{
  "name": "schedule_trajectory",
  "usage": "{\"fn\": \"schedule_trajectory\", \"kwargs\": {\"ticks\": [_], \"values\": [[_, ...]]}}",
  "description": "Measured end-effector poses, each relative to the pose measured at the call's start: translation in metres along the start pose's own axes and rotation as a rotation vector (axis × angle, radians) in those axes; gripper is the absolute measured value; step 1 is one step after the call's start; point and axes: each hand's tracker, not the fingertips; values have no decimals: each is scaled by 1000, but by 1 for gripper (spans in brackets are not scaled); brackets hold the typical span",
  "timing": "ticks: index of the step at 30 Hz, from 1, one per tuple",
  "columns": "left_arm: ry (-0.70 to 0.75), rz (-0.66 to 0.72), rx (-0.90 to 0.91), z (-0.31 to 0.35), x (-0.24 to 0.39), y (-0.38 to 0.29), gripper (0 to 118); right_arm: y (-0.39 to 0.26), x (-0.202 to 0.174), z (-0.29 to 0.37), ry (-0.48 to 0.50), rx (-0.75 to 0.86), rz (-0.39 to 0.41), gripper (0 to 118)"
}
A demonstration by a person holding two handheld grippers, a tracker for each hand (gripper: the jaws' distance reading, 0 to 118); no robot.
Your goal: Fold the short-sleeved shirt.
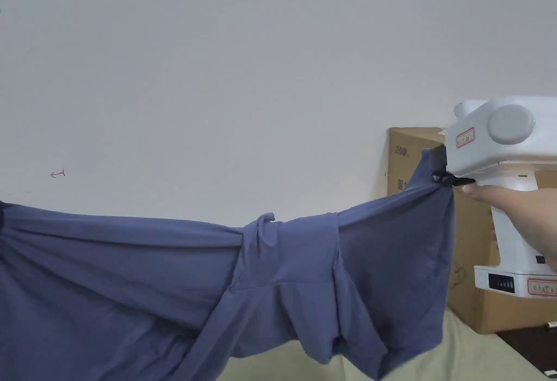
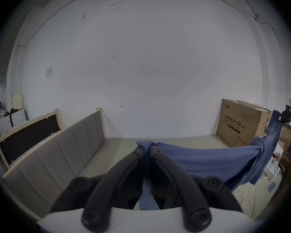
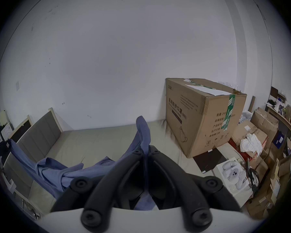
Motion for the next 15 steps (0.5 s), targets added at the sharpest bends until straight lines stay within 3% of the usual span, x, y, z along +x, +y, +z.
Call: {"fn": "schedule_trajectory", "kwargs": {"ticks": [7, 15], "values": [[28, 19, -3, -65, 10, 18, 6, 25, -6, -62, -35, -7, -22, 3], [72, -22, -16, -159, 33, -8, 6, 9, -19, -160, -66, -31, -21, 3]]}}
